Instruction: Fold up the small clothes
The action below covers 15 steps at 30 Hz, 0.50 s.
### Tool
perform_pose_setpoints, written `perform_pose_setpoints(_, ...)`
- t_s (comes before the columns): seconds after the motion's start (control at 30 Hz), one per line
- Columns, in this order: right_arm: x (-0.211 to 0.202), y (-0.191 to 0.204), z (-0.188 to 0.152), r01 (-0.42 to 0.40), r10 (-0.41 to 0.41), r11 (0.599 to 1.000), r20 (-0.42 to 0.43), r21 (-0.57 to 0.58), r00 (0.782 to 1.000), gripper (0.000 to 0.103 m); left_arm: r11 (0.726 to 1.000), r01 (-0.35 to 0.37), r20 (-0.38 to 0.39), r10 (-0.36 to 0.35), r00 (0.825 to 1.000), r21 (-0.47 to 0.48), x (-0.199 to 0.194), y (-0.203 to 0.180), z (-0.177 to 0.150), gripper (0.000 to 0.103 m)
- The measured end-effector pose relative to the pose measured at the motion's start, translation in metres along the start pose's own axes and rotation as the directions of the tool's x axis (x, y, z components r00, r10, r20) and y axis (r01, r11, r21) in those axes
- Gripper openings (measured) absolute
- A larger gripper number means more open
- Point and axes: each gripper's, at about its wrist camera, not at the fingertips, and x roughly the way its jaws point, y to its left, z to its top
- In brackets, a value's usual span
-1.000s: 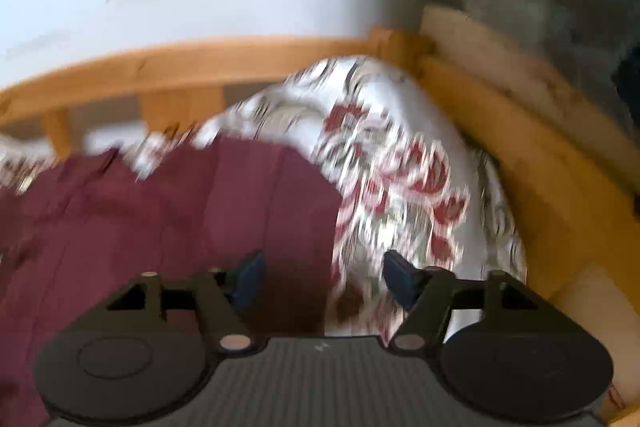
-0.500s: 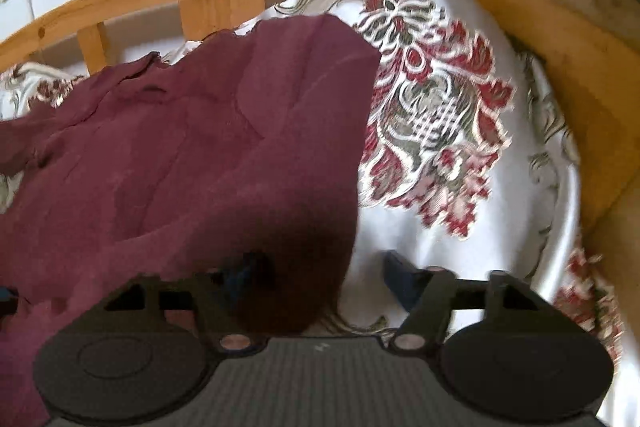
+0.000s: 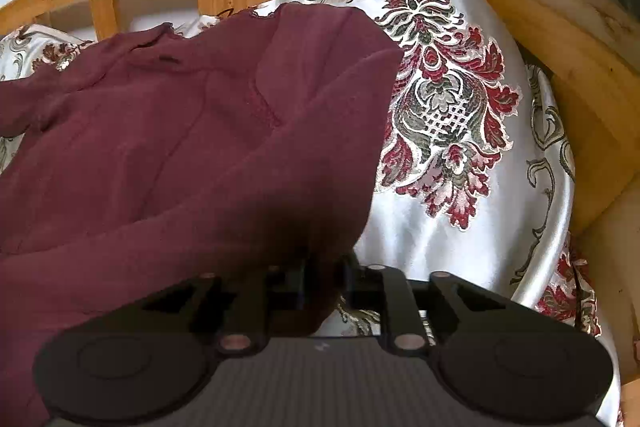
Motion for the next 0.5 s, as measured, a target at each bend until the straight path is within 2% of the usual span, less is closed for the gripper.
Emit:
perform_pose_setpoints(0.03, -0.001, 0.002, 0.0, -0.002, 0.002, 1.0, 0.007, 0.006, 1.0, 0.034, 1.0, 0.006, 0.009, -0.006, 1.0, -0.021, -0.001, 0.002, 0.001, 0.009)
perform_pose_setpoints(0.1, -0.006, 0.004, -0.001, -0.016, 0.016, 1.0, 0.027, 0.005, 1.0, 0.058, 0.998, 0.023, 0.044, -0.02, 0.999, -0.064, -0.008, 0.005, 0.002, 0.022)
perform_pose_setpoints(0.17, -0.013, 0.008, -0.005, -0.012, 0.013, 1.0, 0.05, -0.011, 0.999, 0.07, 0.994, 0.046, 0.081, -0.038, 0.996, -0.1, -0.018, 0.007, 0.005, 0.038)
perform_pose_setpoints(0.2, -0.016, 0.01, -0.005, -0.008, 0.009, 1.0, 0.058, -0.018, 0.998, 0.074, 0.992, 0.063, 0.095, -0.053, 0.994, -0.11, -0.021, 0.007, 0.005, 0.046)
perform_pose_setpoints(0.27, -0.02, 0.014, -0.004, -0.004, 0.006, 1.0, 0.08, -0.029, 0.997, 0.08, 0.99, 0.085, 0.1, -0.074, 0.992, -0.112, -0.024, 0.003, 0.005, 0.053)
perform_pose_setpoints(0.3, -0.021, 0.015, -0.001, -0.004, 0.007, 0.999, 0.096, -0.032, 0.995, 0.084, 0.991, 0.09, 0.091, -0.081, 0.993, -0.101, -0.023, -0.001, 0.005, 0.054)
perform_pose_setpoints(0.43, -0.014, 0.016, 0.022, 0.065, -0.061, 0.998, 0.178, -0.017, 0.982, 0.085, 0.997, 0.078, 0.047, -0.078, 0.996, 0.003, -0.015, -0.019, -0.003, 0.053)
perform_pose_setpoints(0.47, -0.01, 0.014, 0.028, 0.089, -0.087, 0.996, 0.189, -0.001, 0.978, 0.079, 0.997, 0.067, 0.035, -0.068, 0.997, 0.037, -0.013, -0.024, -0.005, 0.051)
perform_pose_setpoints(0.5, -0.006, 0.011, 0.032, 0.108, -0.109, 0.994, 0.194, 0.012, 0.975, 0.061, 0.996, 0.058, 0.026, -0.06, 0.998, 0.068, -0.011, -0.027, -0.007, 0.048)
